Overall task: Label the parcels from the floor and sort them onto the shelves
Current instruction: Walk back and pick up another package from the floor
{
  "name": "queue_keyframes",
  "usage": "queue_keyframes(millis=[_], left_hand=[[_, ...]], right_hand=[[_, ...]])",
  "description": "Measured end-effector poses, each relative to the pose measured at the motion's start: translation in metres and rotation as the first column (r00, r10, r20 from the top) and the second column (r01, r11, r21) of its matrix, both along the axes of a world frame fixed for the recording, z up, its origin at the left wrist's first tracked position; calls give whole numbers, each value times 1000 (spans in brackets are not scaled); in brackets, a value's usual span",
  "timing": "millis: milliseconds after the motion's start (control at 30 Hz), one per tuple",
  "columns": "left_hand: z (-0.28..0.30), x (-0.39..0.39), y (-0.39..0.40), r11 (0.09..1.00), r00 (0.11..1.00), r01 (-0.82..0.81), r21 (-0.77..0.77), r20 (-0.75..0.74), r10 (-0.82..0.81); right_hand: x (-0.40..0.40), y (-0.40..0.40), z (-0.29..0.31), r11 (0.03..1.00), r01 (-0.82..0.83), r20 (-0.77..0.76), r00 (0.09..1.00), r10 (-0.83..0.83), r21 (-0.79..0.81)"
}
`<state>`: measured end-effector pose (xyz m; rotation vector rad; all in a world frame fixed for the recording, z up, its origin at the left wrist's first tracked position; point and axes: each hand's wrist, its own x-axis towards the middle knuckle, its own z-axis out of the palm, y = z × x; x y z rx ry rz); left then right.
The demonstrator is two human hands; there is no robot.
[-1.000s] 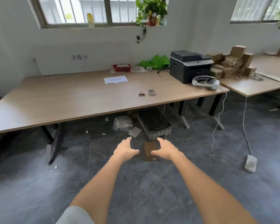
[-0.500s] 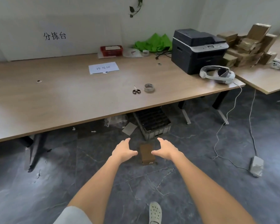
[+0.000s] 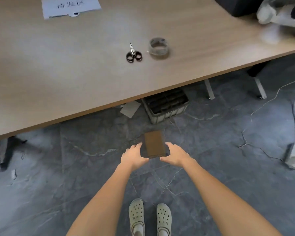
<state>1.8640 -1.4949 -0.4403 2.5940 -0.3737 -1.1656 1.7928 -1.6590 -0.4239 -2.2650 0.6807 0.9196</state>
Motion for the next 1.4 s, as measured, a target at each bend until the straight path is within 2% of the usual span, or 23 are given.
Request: queue_keyframes(millis=[67,167,367,467,600,733,900,1067,1200,1400], left_hand=[[-32,12,-10,996,998,-50,-69,-46,47],[-127,35,-24,989,989,-102,-109,-115,89],[-325,83,-49,988,988,-132,-79,-97,124],[-413,107,-60,986,989,-134,-97,-82,127],[-471,126,-72,974,986,-167,-153,-47,161],[-524,134,-92,921,944,-319,-224,-163,287],[-524,122,-105,877,910,-405,-260,-207,360],[-462,107,-103,893,916,-393,-220,-176,360],[-378,87,-100,913,930,-358,-195,-162,330],[-206,53,-104,935,960,-268,-231,-148,238]], right_hand=[[15,-5,-33,1000,8,0,1000,-8,30],[41,-16,-127,997,18,-6,1000,-18,70],[86,-44,-316,994,103,15,995,-103,-27],[111,-54,-408,994,104,21,994,-103,-23],[128,-66,-479,978,207,129,970,-205,-3],[137,-70,-517,971,236,147,962,-229,-31],[125,-67,-519,954,297,142,946,-290,-28],[108,-59,-460,936,353,149,925,-348,-5],[81,-58,-373,925,379,151,913,-380,32],[34,-61,-210,869,491,188,850,-492,51]])
